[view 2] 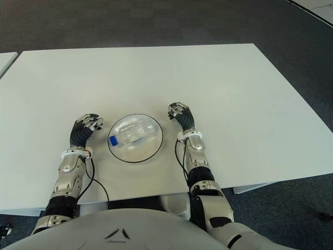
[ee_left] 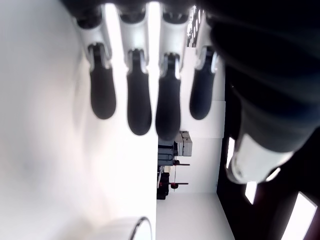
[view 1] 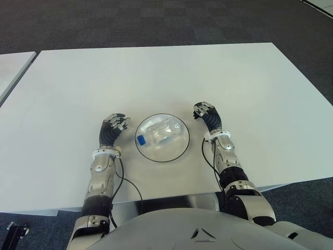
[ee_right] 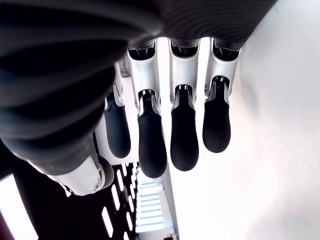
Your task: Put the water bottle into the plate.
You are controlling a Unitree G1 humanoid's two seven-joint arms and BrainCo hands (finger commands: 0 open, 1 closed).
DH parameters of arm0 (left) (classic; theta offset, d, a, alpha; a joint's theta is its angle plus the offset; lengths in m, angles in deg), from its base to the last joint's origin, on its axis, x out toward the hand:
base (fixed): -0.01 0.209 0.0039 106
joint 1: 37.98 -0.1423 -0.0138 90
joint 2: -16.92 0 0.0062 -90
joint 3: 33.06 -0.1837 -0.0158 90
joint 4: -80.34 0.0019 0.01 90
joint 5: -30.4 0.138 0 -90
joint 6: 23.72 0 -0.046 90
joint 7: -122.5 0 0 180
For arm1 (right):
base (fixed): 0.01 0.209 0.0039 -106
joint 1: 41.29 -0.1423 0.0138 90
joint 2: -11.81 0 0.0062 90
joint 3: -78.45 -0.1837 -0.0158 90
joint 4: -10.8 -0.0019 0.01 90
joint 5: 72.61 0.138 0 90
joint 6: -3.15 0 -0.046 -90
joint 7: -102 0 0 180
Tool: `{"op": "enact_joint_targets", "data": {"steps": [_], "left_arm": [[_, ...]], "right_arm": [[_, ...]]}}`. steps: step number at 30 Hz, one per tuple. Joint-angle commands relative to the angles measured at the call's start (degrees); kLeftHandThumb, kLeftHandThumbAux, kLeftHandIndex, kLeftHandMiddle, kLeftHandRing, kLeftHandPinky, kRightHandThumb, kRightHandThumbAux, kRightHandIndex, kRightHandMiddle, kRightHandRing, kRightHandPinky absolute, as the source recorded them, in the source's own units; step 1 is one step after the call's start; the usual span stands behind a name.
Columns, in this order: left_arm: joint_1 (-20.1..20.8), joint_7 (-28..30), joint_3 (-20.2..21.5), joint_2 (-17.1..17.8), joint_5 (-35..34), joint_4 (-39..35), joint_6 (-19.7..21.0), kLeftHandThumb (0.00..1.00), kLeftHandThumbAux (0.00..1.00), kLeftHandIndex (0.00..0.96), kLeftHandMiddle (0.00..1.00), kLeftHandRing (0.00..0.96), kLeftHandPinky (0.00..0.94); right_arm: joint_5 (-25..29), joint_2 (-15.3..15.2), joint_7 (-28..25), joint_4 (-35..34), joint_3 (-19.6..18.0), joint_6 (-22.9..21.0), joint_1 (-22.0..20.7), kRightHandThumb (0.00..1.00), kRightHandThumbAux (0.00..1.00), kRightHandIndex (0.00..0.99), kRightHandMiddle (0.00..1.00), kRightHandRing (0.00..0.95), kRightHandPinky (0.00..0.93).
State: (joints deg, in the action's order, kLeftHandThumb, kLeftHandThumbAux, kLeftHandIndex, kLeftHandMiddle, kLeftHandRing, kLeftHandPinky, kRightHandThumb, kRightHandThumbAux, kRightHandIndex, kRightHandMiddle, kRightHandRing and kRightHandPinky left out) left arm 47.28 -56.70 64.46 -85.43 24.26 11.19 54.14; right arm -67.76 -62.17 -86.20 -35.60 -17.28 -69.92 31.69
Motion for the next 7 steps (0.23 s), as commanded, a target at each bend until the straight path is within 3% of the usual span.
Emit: {"op": "enact_joint_targets", "data": {"steps": [1,7], "left_arm": [[-2.0,0.74,-1.2,-1.42,0.51,4.21,3.01,0.705,0.713,0.431,0.542,0.507,0.49],[-1.83,0.73,-1.15,-1.6,0.53,4.69,2.6,0.705,0.713,0.431,0.541,0.506,0.489]], "right_arm": [[0.33,0.06,0.18,4.01,-0.33,-3.94,3.01,0.706,0.726,0.436,0.622,0.592,0.581],[0.39,0.04,0.15,4.17,-0.44,-3.87,2.86,0.706,0.726,0.437,0.621,0.594,0.585]]}}
